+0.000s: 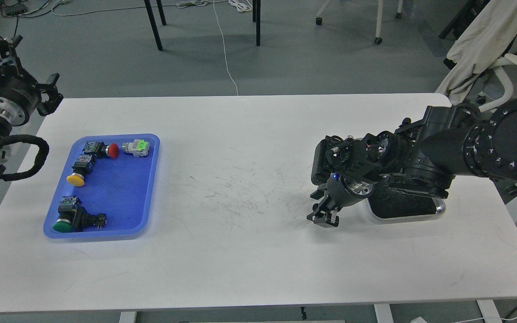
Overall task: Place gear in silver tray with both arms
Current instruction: 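Close the right gripper around the black gear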
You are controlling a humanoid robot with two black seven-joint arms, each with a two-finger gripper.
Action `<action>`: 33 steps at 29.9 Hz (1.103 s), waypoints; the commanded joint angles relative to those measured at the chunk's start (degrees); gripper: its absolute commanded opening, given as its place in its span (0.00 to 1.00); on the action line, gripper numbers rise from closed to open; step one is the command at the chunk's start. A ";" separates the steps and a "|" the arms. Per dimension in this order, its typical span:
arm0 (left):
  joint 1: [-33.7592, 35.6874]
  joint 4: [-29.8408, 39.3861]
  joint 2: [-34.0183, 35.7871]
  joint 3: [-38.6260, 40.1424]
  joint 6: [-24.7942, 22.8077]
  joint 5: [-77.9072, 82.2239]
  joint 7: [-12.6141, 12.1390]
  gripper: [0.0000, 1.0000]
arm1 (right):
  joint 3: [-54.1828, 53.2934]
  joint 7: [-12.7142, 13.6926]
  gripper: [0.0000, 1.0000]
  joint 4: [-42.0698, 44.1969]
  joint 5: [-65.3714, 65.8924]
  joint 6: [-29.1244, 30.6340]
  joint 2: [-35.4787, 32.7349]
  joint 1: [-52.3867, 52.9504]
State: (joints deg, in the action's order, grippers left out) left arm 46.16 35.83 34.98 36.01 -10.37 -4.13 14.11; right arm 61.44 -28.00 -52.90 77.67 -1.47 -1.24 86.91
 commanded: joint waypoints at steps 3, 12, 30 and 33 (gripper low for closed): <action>-0.10 -0.32 -0.09 -0.07 0.00 0.00 0.22 0.97 | -0.09 0.00 0.51 0.34 -0.06 -0.37 0.01 -0.24; -0.10 -1.02 -0.35 -0.33 0.09 0.09 0.22 0.97 | 0.09 0.00 0.45 0.35 0.03 -0.37 -0.16 -0.25; -0.10 -2.16 -0.44 -0.51 0.00 0.18 0.22 0.98 | 1.84 0.00 0.46 0.08 0.12 -1.78 -0.43 0.46; -0.10 -2.25 -0.44 -0.51 0.00 0.26 0.22 0.98 | 2.28 0.00 0.50 0.08 0.12 -1.78 -0.52 0.46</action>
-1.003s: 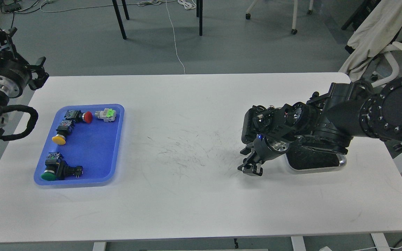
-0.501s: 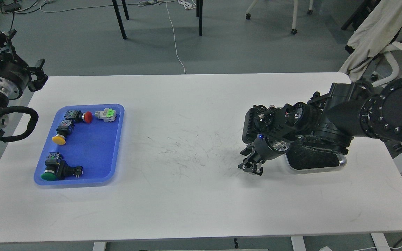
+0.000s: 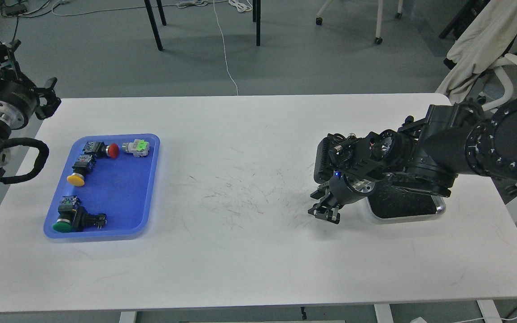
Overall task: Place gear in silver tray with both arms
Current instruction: 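Close the right gripper around the black gear, then lift the gear and carry it over the silver tray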
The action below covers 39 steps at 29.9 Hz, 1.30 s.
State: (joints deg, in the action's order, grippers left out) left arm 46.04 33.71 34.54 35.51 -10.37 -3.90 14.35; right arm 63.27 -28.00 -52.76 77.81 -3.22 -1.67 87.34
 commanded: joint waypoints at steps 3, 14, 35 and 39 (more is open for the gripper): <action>0.02 -0.14 0.00 0.00 0.00 0.03 -0.02 0.98 | 1.15 0.00 0.51 -0.15 -0.11 -0.04 -0.09 0.02; 0.02 -0.22 0.17 0.00 0.00 0.12 -0.02 0.98 | 1.06 0.00 0.31 -0.24 -0.03 -0.30 0.26 -0.24; 0.02 -0.57 0.17 -0.09 -0.17 0.21 -0.02 0.98 | 0.36 0.00 0.02 0.64 -0.46 -2.15 -0.35 0.02; 0.02 -0.57 0.09 -0.18 -0.09 0.21 -0.02 0.98 | -0.69 0.00 0.02 1.08 -0.73 -2.15 -2.28 0.72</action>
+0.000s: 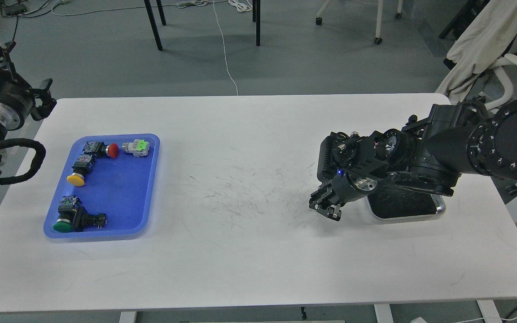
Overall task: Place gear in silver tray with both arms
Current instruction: 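Lift the gear and carry it over the silver tray, then lower the gear into the silver tray and open the right gripper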
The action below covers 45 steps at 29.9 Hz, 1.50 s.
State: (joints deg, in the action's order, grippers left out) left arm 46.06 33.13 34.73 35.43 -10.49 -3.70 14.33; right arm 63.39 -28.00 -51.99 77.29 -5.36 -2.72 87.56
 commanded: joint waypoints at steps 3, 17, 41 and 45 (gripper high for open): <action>0.00 0.01 -0.10 -0.10 0.12 0.01 -0.01 0.98 | -1.95 0.00 0.02 1.54 -0.48 0.00 -4.39 0.94; -1.06 0.09 -0.10 -0.27 -0.06 0.01 0.08 0.98 | -5.99 0.00 0.02 0.23 -0.39 -0.18 -23.38 -0.28; -1.32 0.27 0.43 -0.27 -0.23 0.09 -0.01 0.98 | -5.91 0.00 0.08 1.45 0.40 -0.79 -26.11 -6.70; -1.67 0.27 0.43 -0.27 -0.23 0.01 0.08 0.98 | -5.91 0.00 0.12 2.25 0.31 -0.79 -26.11 -7.49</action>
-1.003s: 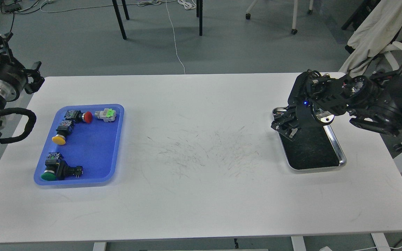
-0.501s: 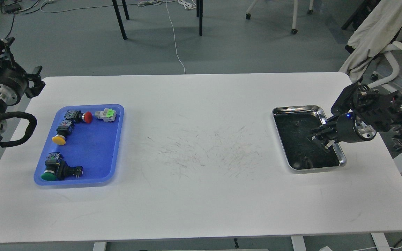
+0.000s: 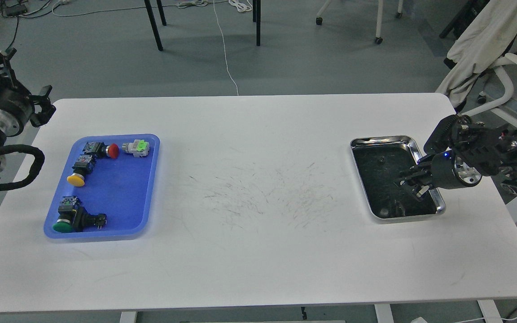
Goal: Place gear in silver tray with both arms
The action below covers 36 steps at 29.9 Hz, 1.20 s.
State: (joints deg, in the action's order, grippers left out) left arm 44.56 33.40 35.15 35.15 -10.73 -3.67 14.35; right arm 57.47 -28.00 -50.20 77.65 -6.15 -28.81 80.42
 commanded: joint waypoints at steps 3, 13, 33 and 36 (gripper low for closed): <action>-0.18 0.00 -0.08 0.00 0.00 0.07 0.07 0.98 | 0.01 0.00 0.15 0.36 -0.05 0.00 0.07 -0.96; -0.26 0.00 -0.25 0.00 0.27 0.07 0.07 0.98 | -0.17 0.00 0.23 1.15 -0.40 0.00 0.07 -0.78; -0.26 0.00 -0.25 -0.09 0.27 0.07 0.07 0.98 | -7.37 0.00 0.80 1.77 -8.11 0.44 0.07 -0.70; -0.35 0.26 -0.08 -0.09 0.09 0.24 -0.02 0.98 | -9.13 0.00 0.86 1.68 -14.26 0.44 0.07 0.09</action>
State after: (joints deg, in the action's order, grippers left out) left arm 44.30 33.40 34.92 35.06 -10.43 -3.58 14.41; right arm 50.11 -28.00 -48.45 68.80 -5.77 -28.69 79.86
